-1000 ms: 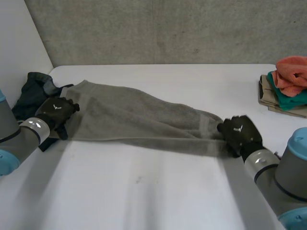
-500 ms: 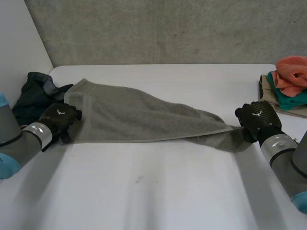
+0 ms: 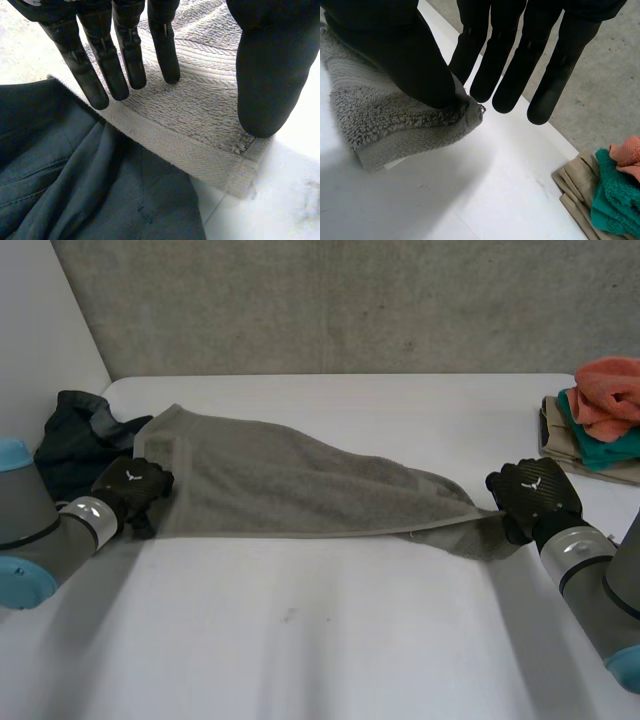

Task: Fold the laundry.

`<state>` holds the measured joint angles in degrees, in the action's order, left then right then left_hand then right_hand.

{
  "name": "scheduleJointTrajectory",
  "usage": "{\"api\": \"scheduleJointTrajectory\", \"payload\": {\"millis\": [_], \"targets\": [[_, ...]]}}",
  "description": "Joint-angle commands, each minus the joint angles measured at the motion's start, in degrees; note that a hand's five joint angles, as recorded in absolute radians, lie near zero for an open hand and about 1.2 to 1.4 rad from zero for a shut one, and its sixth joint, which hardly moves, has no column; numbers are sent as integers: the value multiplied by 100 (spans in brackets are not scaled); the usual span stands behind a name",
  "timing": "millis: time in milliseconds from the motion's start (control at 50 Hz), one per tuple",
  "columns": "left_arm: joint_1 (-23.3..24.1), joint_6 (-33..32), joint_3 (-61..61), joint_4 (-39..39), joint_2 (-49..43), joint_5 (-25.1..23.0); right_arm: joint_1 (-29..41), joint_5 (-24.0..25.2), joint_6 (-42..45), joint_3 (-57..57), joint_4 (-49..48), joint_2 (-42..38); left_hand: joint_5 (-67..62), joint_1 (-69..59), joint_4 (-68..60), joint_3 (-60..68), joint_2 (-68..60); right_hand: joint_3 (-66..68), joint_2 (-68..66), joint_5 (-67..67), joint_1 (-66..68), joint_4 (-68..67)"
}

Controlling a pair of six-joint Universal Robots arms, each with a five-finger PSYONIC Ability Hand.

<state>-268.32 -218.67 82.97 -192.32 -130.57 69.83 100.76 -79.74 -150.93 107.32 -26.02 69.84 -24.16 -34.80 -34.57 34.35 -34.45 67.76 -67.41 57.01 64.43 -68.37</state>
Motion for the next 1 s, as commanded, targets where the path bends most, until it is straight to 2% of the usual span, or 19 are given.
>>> {"api": "scheduleJointTrajectory", "payload": {"millis": [20, 80, 120, 200, 240, 420, 460, 520, 640, 720, 820, 900, 980, 1000], "targets": [[17, 0, -96, -104, -91, -4, 5, 2, 2, 17, 0, -6, -1404, -1340, -1363, 1384, -1375, 1224, -1259, 1299, 1557, -1163], [17, 0, -176, -104, -117, -4, -4, 2, 2, 17, 0, -6, -1709, -1645, -1668, 1690, -1680, 1224, -1259, 1299, 1557, -1163], [26, 0, -298, -104, -179, 4, 5, 2, 2, 17, 0, -6, -2564, -2500, -2523, 2544, -2535, 1224, -1259, 1299, 1557, -1163], [34, 0, -474, -104, -311, 13, 5, 2, 2, 17, 0, -6, -3205, -3141, -3164, 3186, -3176, 1224, -1259, 1299, 1557, -1163], [34, 0, -571, -95, -398, 22, -4, 2, 2, 17, 0, -6, -4477, -4413, -4436, 4457, -4448, 1224, -1259, 1299, 1557, -1163], [87, 114, -677, -16, -338, 118, -48, -16, 11, -124, 114, 73, -4584, -4520, -4543, 4565, -4555, 1224, -1259, 1299, 1557, -1163], [105, 193, -546, 124, 161, 163, -48, -16, 81, -211, 281, 143, -4584, -4520, -4543, 4565, -4555, 1224, -1259, 1299, 1557, -1163], [140, 509, -133, 510, 1137, 163, -65, -16, 449, -545, 1026, 564, -4584, -4520, -4543, 4565, -4555, 1224, -1259, 1299, 1557, -1163], [175, 826, 351, 1100, 2921, 171, -328, -33, 1432, -1589, 3142, 1390, -4584, -4520, -4543, 4565, -4555, 1224, -1259, 1299, 1557, -1163], [149, 861, 483, 1355, 4185, 171, -575, 2, 1724, -2407, 4112, 1892, -4584, -4520, -4543, 4565, -4555, 1224, -1259, 1299, 1557, -1163], [140, 1001, 343, 1583, 4882, 189, -645, -42, 1777, -3313, 4710, 2156, -4584, -4520, -4543, 4565, -4555, 1224, -1259, 1299, 1557, -1163], [157, 1169, 255, 1707, 4928, 233, -681, -16, 1821, -3701, 5045, 2113, -4584, -4520, -4543, 4565, -4555, 1224, -1259, 1299, 1557, -1163], [184, 1213, 228, 1698, 4463, 364, -733, 11, 1874, -3798, 5186, 1595, -4584, -4520, -4543, 4565, -4555, 1224, -1259, 1299, 1557, -1163], [201, 1213, 220, 1698, 4331, 400, -716, 11, 1891, -3850, 5177, 1263, -4584, -4520, -4543, 4565, -4555, 1224, -1259, 1299, 1557, -1163]]}}
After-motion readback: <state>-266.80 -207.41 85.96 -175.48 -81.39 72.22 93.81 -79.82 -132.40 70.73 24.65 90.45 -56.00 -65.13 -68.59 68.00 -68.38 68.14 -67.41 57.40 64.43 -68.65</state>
